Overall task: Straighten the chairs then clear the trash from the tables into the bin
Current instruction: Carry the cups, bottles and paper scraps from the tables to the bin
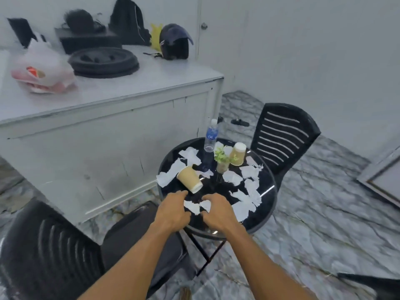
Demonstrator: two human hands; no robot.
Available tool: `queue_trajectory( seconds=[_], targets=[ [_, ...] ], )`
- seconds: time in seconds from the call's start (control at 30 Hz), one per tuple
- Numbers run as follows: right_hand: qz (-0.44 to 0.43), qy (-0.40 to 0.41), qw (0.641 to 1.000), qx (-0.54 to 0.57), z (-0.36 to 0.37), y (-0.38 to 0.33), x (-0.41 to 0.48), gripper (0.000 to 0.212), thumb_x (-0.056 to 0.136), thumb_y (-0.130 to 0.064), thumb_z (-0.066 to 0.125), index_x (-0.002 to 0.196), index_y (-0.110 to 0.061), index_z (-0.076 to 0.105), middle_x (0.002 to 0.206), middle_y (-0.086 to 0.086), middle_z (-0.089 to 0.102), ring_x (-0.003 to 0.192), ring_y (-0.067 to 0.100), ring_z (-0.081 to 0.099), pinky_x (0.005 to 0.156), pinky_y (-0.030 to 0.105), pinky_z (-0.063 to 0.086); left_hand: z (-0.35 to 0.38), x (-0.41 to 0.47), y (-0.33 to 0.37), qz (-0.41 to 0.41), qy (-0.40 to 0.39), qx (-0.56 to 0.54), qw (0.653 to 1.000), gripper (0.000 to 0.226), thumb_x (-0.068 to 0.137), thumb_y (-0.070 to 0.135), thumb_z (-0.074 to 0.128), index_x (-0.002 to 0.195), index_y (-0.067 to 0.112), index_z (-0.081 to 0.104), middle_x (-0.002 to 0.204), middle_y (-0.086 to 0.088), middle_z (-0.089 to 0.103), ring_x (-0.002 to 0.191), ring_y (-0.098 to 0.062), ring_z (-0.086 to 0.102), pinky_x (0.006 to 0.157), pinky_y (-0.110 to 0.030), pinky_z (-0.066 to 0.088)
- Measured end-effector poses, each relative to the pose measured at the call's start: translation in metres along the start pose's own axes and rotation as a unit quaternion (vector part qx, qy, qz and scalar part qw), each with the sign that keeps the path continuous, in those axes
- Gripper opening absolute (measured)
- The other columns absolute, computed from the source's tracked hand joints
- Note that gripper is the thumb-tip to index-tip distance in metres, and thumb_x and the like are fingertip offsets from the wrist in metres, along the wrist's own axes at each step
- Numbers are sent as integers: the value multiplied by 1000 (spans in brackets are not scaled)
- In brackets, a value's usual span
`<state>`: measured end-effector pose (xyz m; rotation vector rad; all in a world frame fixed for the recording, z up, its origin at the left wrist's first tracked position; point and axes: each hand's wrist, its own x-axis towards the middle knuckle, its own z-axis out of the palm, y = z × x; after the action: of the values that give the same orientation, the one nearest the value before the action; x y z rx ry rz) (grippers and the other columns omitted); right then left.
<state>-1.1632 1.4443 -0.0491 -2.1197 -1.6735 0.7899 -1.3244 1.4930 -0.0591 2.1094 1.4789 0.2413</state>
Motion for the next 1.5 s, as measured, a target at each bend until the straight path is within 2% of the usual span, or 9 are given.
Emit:
queue_trajectory(
  seconds=[0.1, 0.23, 0.37, 0.5, 0.63, 0.77, 0.9, 1.1, 1.5],
  targets=[
    [27, 10, 1000, 0, -20, 23, 35, 56, 82, -25, 65, 136, -24, 52, 137, -1, 53, 128, 19, 48, 106, 35, 42, 13, 48, 8, 9, -19, 25, 999, 62, 71, 33, 65, 130, 24, 49, 122, 4, 54, 118, -24, 51, 89, -40, 52],
    [39, 32, 999, -13, -44, 39, 87, 63, 86, -26, 64, 145, -24, 42, 143, 1, 48, 134, 21, 42, 111, 36, 36, 18, 107, 11, -14, -28, 71, 997, 93, 73, 43, 73, 152, 22, 28, 160, -4, 24, 146, -27, 24, 114, -46, 35],
    [32, 48, 998, -7, -61, 48, 133, 60, 85, -23, 66, 142, -22, 46, 145, -1, 47, 135, 20, 40, 112, 35, 35, 15, 154, 10, -17, -30, 118, 992, 104, 69, 51, 79, 153, 24, 22, 164, -7, 13, 147, -30, 16, 115, -48, 30],
    [10, 59, 998, -36, -84, 63, 180, 45, 85, -15, 64, 129, -14, 56, 134, 5, 54, 124, 25, 48, 100, 32, 40, 26, 186, 10, -56, -56, 140, 987, 125, 59, 61, 83, 156, 26, 13, 165, -11, 2, 151, -35, 6, 118, -53, 23],
    [-7, 49, 997, -55, -104, 92, 238, 56, 84, -22, 66, 138, -16, 51, 140, 5, 49, 131, 24, 42, 107, 36, 39, 44, 209, 11, -96, -82, 160, 979, 142, 48, 64, 87, 156, 25, 5, 165, -14, -6, 151, -38, -2, 117, -59, 19],
    [-5, 31, 992, -120, -126, 127, 293, 61, 86, -19, 62, 144, -20, 44, 154, 7, 34, 143, 25, 25, 114, 42, 31, 64, 224, 20, -133, -72, 186, 971, 135, 51, 59, 88, 155, 24, 9, 163, -12, 5, 150, -35, 7, 116, -55, 23],
    [-4, -14, 983, -182, -140, 158, 329, 68, 86, -29, 63, 148, -25, 35, 158, 8, 26, 146, 28, 17, 112, 48, 28, 77, 233, 33, -164, -27, 180, 969, 107, 67, 31, 79, 154, 24, 17, 158, -5, 21, 147, -28, 19, 117, -50, 24],
    [-16, -81, 988, -131, -145, 177, 349, 61, 89, -17, 55, 148, -21, 38, 152, 10, 35, 135, 31, 38, 107, 43, 37, 78, 228, 51, -200, -3, 138, 970, 101, 68, 27, 78, 152, 24, 22, 153, -2, 28, 143, -28, 23, 118, -45, 25],
    [-195, 61, 978, -41, -164, 61, 327, 51, 83, -17, 62, 133, -22, 56, 131, 3, 54, 114, 28, 51, 91, 41, 45, 36, 178, 51, -220, 123, 108, 962, 101, 67, 46, 76, 150, 25, 22, 156, -3, 27, 143, -29, 24, 119, -48, 24]
  ],
)
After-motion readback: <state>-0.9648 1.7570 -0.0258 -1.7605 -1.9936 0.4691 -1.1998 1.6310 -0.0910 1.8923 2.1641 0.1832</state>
